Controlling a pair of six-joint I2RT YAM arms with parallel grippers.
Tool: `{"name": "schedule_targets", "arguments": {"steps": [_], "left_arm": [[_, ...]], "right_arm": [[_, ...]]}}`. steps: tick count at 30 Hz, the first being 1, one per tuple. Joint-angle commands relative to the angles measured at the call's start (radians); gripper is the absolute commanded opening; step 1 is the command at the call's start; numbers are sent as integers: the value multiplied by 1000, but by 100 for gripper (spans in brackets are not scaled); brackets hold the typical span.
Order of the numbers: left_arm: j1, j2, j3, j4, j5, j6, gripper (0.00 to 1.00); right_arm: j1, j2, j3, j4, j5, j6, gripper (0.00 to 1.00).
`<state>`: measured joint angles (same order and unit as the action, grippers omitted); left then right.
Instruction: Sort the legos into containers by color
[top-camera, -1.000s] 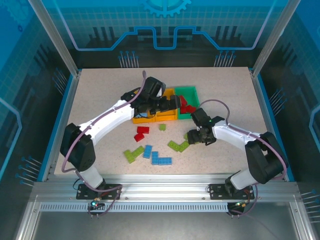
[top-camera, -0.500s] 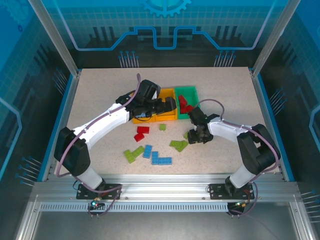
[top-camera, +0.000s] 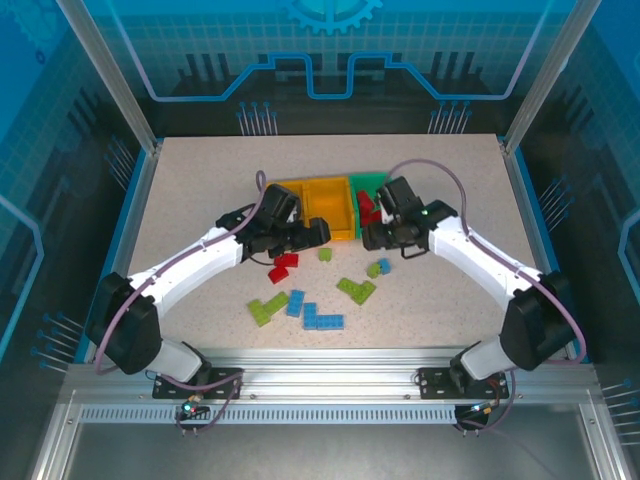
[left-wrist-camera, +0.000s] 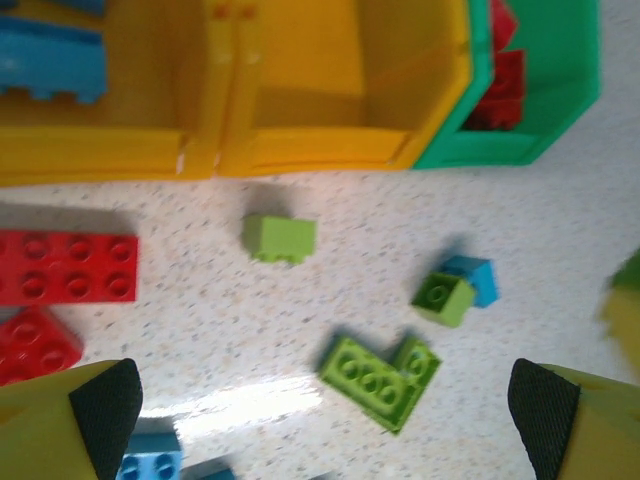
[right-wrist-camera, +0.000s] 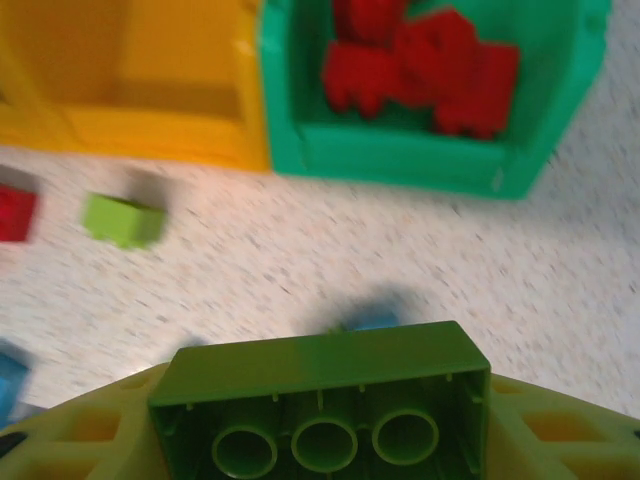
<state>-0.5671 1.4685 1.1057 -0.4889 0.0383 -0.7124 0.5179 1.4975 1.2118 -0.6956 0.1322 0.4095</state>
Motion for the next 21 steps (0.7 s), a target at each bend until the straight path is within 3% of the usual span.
{"name": "schedule_targets", "arguments": {"steps": [1, 9, 16, 21], "left_arm": [[0, -21, -61, -18, -21, -29, 99], [-54, -20, -111, -27, -100, -13, 99], [-128, 130, -20, -48, -141, 29, 98], [-142, 259, 72, -44, -133, 55, 96]], "right_arm": [[20, 137, 148, -8, -76, -1, 50], [28, 451, 500, -39, -98, 34, 50], [19, 661, 742, -145, -88, 52, 54], [8, 716, 820, -164, -96, 67, 66]]}}
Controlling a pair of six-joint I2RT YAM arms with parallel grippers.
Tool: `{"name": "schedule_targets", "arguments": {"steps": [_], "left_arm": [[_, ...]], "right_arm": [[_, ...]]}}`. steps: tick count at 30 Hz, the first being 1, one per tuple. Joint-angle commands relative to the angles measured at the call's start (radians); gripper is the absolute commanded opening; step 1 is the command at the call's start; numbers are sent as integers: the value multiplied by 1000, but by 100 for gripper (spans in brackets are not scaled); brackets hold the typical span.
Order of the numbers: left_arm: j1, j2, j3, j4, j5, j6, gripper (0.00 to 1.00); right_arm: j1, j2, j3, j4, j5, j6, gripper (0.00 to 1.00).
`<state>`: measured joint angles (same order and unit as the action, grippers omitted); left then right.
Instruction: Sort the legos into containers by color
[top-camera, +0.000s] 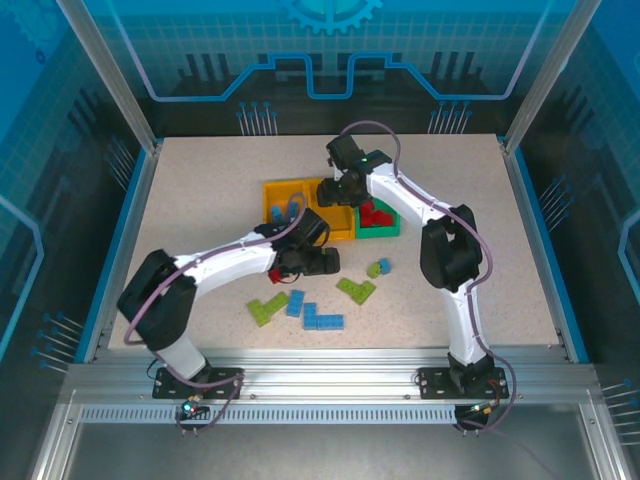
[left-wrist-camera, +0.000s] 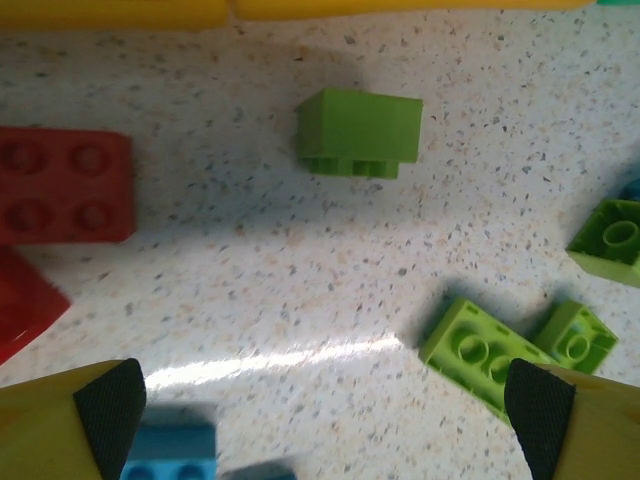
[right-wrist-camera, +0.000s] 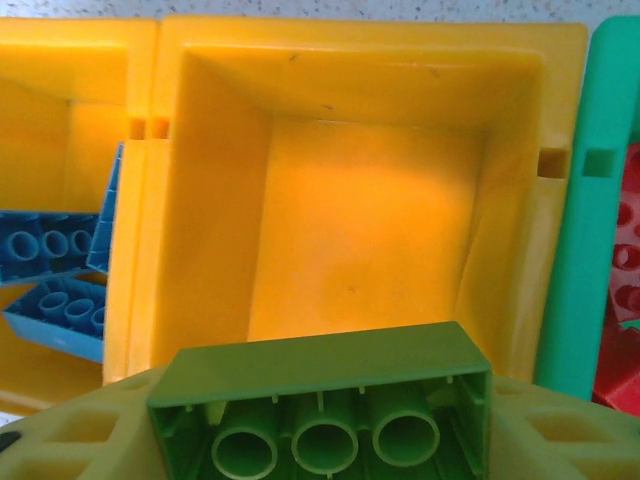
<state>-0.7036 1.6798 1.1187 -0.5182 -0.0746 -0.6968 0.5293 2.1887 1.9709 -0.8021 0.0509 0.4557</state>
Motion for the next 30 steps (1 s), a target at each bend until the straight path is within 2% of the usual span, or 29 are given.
{"name": "schedule_targets", "arguments": {"steps": [1, 3, 13, 20, 23, 26, 30], "left_arm": [[-8, 67, 74, -9, -17, 45, 95], [-8, 103, 99, -1, -14, 52, 93], [-8, 255, 220, -41, -80, 73, 86], [5, 338, 289, -61, -109, 77, 67], [17, 348, 290, -44, -93, 74, 49], [22, 350, 290, -39, -94, 76, 37], [22, 330, 271, -34, -96, 68, 35]], "right_arm": [[-3, 28, 73, -64, -19, 20, 70], [-2, 16, 78, -68, -26, 16, 77], [-1, -251, -148, -3, -16, 14, 82], [-15, -494, -415, 34, 63, 10, 83], [-15, -579, -540, 34, 88, 6, 84], [-15, -643, -664, 25, 112, 20, 84], [-45, -739, -832, 52, 123, 82, 85]]}}
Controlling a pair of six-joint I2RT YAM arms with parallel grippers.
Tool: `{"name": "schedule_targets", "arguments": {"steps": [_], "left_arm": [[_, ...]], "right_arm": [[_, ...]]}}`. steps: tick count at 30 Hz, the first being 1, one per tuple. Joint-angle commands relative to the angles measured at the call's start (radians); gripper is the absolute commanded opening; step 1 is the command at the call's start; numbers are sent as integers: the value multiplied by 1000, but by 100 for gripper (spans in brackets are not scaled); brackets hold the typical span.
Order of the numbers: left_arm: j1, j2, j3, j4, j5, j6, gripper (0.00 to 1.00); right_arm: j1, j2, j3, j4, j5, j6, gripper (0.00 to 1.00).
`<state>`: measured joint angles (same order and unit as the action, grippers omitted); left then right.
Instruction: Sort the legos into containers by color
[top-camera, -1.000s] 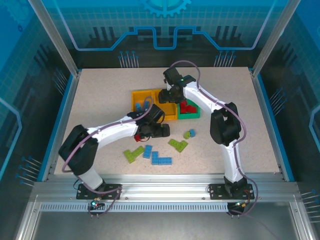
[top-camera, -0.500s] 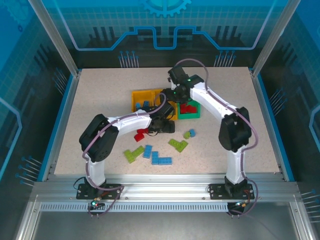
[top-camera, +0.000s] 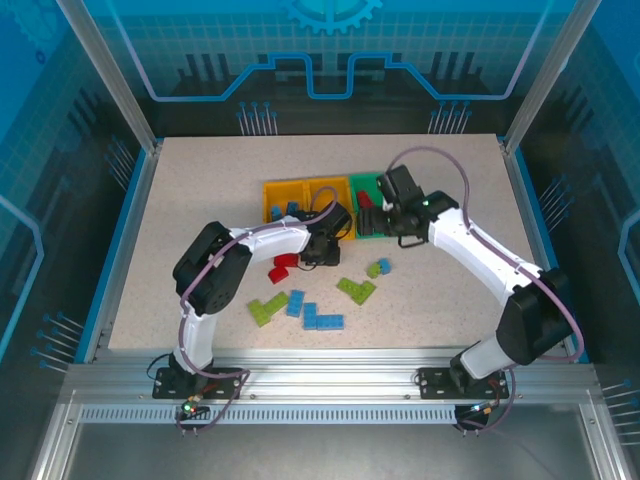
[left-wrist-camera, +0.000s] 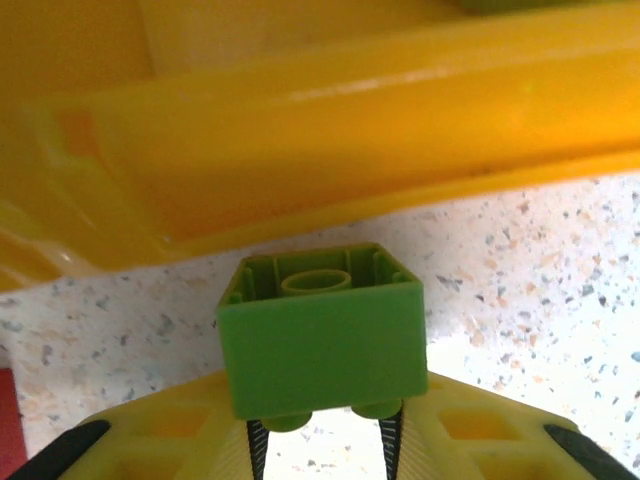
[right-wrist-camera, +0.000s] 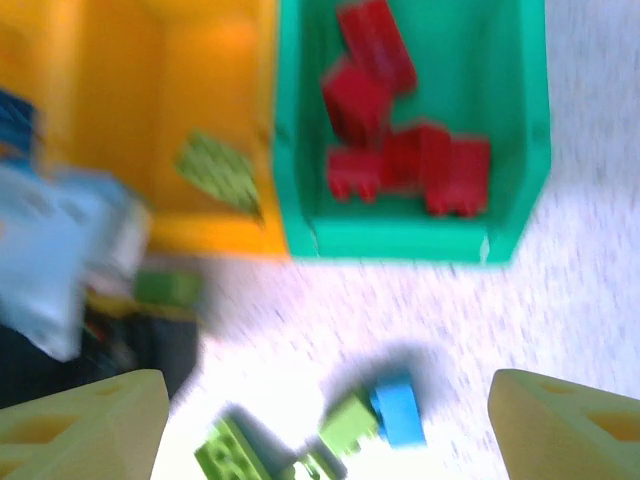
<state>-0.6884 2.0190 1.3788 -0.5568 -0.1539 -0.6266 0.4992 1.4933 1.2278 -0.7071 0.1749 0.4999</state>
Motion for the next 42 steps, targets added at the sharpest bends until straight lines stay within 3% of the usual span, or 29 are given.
{"name": "schedule_targets", "arguments": {"steps": [1, 13, 21, 23, 24, 25, 28, 42], "left_arm": [[7, -23, 3, 8, -16, -6, 35], [6, -175, 58, -53, -70, 37, 35], [41, -97, 213, -124, -50, 75, 37], [38, -93, 190, -138, -45, 60, 45], [38, -97, 168, -135, -49, 47, 57], [39, -100, 141, -126, -49, 34, 62], [37, -80, 103, -110, -18, 10, 72], [19, 52, 136, -106, 1, -44, 74]], "right_arm": [[-24, -71, -129, -29, -6, 54, 85], [-30, -227, -388, 43, -74, 254, 84], [7, -197, -463, 155, -100, 398, 84], [16, -183, -460, 161, -95, 407, 84], [17, -179, -460, 160, -91, 410, 84], [19, -176, -462, 162, -87, 413, 84], [19, -170, -468, 171, -82, 418, 84], [6, -166, -462, 157, -77, 408, 85]]}}
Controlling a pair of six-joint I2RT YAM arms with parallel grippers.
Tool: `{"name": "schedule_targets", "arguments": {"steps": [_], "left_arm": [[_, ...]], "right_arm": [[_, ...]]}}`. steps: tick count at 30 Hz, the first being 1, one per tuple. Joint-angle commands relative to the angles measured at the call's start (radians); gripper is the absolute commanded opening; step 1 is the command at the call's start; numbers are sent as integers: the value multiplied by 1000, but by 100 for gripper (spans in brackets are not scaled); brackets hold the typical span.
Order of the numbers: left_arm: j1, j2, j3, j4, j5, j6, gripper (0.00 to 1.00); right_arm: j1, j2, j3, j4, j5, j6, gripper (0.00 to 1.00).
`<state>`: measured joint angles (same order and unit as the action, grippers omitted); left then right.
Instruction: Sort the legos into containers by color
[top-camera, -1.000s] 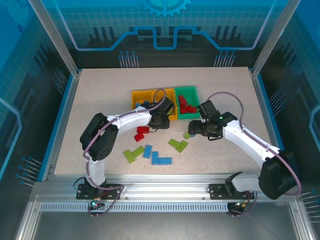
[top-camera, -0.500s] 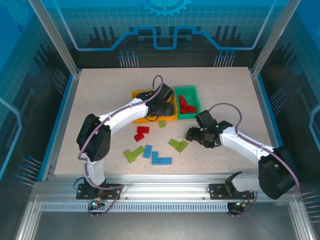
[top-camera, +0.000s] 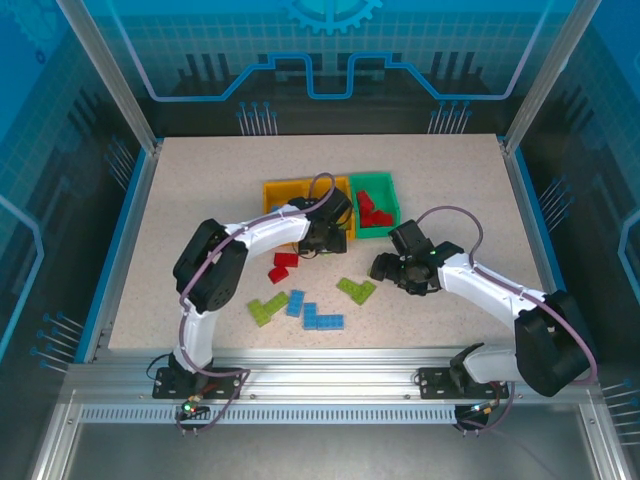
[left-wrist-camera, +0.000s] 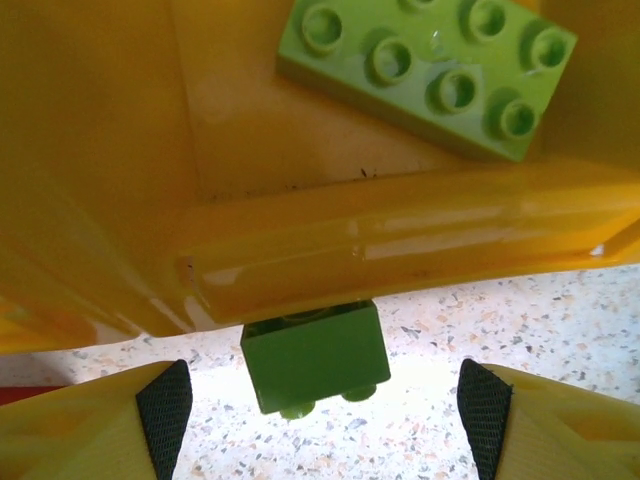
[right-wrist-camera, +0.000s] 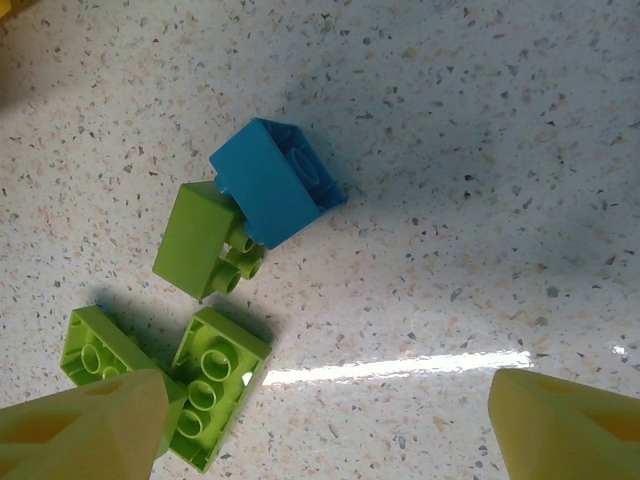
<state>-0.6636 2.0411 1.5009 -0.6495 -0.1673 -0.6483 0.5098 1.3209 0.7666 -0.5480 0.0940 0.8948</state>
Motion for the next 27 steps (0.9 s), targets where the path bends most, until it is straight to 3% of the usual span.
{"name": "schedule_targets", "arguments": {"steps": [1, 10, 18, 27], "left_arm": [[-5, 40, 21, -14, 12, -21, 73], [7, 101, 73, 0, 11, -29, 62], [10, 114, 86, 3, 9, -20, 36], [-12, 28, 47, 15, 22, -16, 31]], "right_arm": [[-5, 6, 0, -3, 4, 13, 85], [-2, -14, -26, -23, 19, 15, 85], [33, -27, -71, 5, 25, 86, 85], [52, 11, -38, 16, 41, 111, 85]]}}
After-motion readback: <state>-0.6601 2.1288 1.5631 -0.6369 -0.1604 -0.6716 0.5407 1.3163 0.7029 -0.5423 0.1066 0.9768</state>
